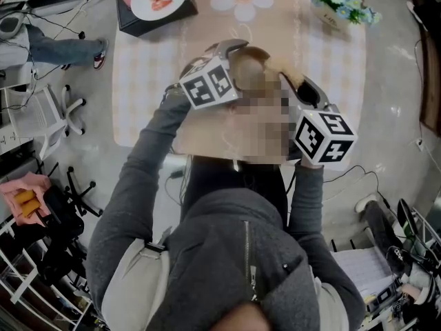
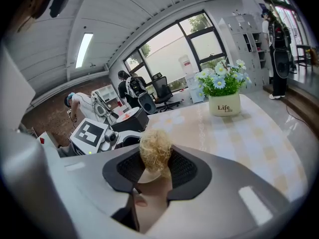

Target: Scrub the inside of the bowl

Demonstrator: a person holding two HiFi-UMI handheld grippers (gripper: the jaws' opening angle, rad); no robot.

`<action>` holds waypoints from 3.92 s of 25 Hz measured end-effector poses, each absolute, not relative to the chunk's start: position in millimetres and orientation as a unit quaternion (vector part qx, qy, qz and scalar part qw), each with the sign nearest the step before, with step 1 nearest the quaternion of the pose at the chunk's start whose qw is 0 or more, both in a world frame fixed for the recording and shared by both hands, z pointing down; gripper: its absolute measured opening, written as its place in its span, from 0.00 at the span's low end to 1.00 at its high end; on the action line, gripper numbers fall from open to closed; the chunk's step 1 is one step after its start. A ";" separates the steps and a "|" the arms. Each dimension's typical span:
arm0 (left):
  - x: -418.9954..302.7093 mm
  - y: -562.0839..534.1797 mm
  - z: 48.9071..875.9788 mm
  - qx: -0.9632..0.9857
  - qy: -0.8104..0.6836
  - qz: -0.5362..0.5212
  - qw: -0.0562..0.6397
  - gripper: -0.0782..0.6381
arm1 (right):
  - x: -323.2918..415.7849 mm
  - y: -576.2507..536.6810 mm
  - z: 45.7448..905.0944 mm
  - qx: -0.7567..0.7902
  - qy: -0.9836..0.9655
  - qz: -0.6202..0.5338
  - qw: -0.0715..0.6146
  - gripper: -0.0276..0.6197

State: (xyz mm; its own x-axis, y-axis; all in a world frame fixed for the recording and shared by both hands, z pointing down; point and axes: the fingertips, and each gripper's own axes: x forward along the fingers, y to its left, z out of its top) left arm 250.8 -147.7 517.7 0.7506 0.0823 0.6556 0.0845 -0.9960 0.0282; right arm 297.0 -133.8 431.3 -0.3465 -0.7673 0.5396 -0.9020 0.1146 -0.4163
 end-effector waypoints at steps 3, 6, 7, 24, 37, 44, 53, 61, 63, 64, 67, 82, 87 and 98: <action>251.1 -146.7 521.9 -0.934 -0.045 -0.356 0.004 0.95 | 296.6 -134.1 432.5 0.562 -0.741 0.355 0.096 0.24; 252.9 -147.3 524.0 -0.933 -0.042 -0.357 0.010 0.94 | 296.9 -133.9 434.6 0.562 -0.740 0.357 0.099 0.24; 253.6 -148.0 523.6 -0.934 -0.041 -0.355 0.010 0.94 | 296.9 -134.3 435.1 0.561 -0.740 0.357 0.099 0.24; 254.8 -148.3 523.8 -0.938 -0.039 -0.346 0.013 0.94 | 267.5 -151.4 402.2 0.403 -0.846 0.203 0.284 0.24; 257.7 -148.4 521.3 -0.950 -0.041 -0.310 0.012 0.94 | 231.4 -158.1 455.3 0.265 -0.848 0.149 0.434 0.24; 258.0 -148.8 521.1 -0.952 -0.038 -0.303 0.013 0.94 | 233.4 -152.0 475.3 0.229 -0.830 0.104 0.498 0.24; 257.4 -147.7 521.6 -0.952 -0.035 -0.304 0.013 0.94 | 216.2 -153.6 470.3 0.191 -0.836 0.088 0.506 0.23; 258.2 -148.0 520.0 -0.954 -0.031 -0.299 0.013 0.94 | 198.4 -160.9 473.0 0.169 -0.839 0.082 0.511 0.23; 257.9 -147.7 520.1 -0.954 -0.032 -0.297 0.013 0.94 | 200.2 -162.6 472.3 0.172 -0.838 0.082 0.512 0.23; 257.8 -147.5 520.1 -0.954 -0.032 -0.297 0.013 0.94 | 201.9 -163.9 471.8 0.175 -0.837 0.082 0.512 0.23; 257.6 -147.6 520.5 -0.954 -0.033 -0.297 0.013 0.94 | 208.9 -168.9 470.2 0.186 -0.834 0.088 0.511 0.23; 257.3 -148.4 521.3 -0.955 -0.033 -0.296 0.013 0.94 | 239.4 -160.3 470.9 0.195 -0.809 0.087 0.548 0.23; 258.1 -148.1 520.3 -0.955 -0.033 -0.295 0.014 0.94 | 246.2 -146.0 471.5 0.189 -0.804 0.084 0.558 0.23; 257.2 -148.1 520.2 -0.957 -0.032 -0.286 0.015 0.94 | 235.7 -131.7 474.0 0.170 -0.806 0.088 0.559 0.23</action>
